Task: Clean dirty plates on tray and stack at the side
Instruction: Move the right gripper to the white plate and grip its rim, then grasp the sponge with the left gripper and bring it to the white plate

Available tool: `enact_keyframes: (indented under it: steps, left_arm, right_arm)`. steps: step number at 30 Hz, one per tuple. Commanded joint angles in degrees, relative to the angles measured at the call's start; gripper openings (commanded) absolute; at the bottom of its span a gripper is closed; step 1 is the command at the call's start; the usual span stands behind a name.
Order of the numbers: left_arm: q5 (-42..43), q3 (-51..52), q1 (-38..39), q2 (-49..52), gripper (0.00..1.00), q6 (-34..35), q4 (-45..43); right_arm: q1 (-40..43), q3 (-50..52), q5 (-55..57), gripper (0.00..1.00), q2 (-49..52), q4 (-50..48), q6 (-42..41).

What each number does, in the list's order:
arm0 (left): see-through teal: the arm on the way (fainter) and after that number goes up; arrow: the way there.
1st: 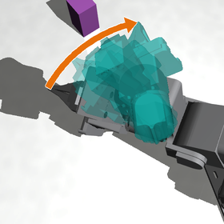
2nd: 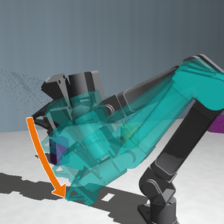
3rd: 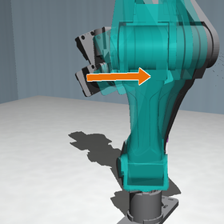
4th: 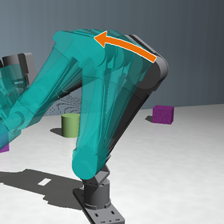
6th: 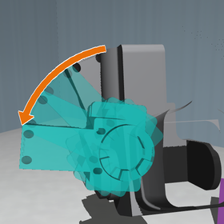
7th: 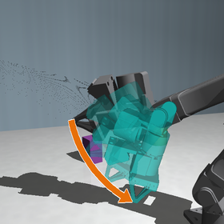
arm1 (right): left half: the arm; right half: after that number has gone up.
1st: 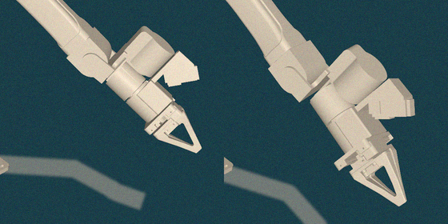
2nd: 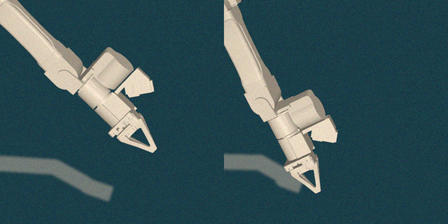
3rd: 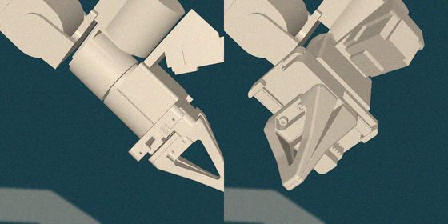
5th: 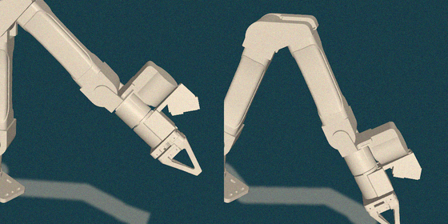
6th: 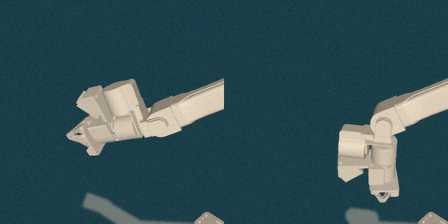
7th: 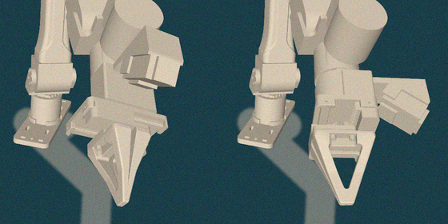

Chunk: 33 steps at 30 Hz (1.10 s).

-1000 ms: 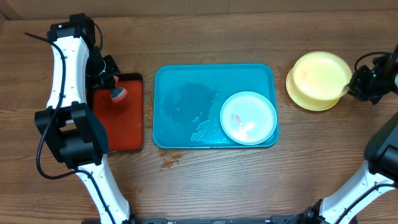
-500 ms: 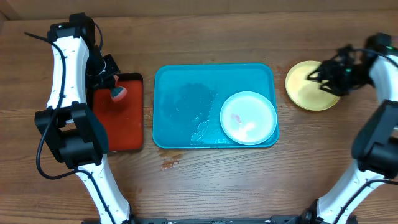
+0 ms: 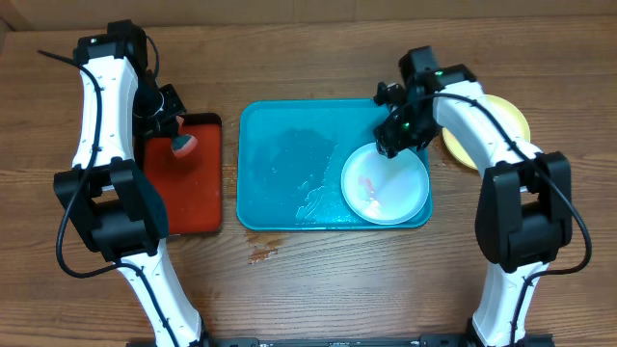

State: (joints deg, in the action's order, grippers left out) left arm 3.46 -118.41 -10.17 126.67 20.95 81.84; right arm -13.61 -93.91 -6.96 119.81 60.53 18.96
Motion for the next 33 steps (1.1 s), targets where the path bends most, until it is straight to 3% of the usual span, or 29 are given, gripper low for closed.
enact_keyframes:
  steps: [1, 10, 16, 17, 24, 33]
  left_arm:
    - [0.44, -1.20, -0.31, -0.13, 0.04, -0.42, 0.00]
    - [0.44, -1.20, -0.31, -0.13, 0.04, -0.42, -0.04]
    - [0.46, -1.20, -0.31, -0.13, 0.04, -0.39, -0.04]
    - [0.66, -1.20, -0.31, -0.13, 0.04, -0.39, -0.04]
    - [0.66, -1.20, -0.26, -0.13, 0.04, -0.39, 0.00]
    - [0.66, -1.16, 0.24, -0.13, 0.04, -0.57, 0.85]
  right_arm:
    - [0.44, 2.40, 6.27, 0.74, -0.50, -1.03, 0.57]
    - [0.55, 6.69, 6.21, 0.73, -0.48, -1.31, -1.20]
    - [0.55, 9.51, 1.90, 0.44, -0.46, -2.27, -3.30]
    - [0.50, 10.03, 1.20, 0.35, -0.46, -2.60, -4.96]
    - [-0.63, 10.34, -9.68, 0.05, -0.46, -6.01, -15.23]
    - [-5.33, 10.34, -12.20, 0.07, -0.42, -15.10, -28.50]
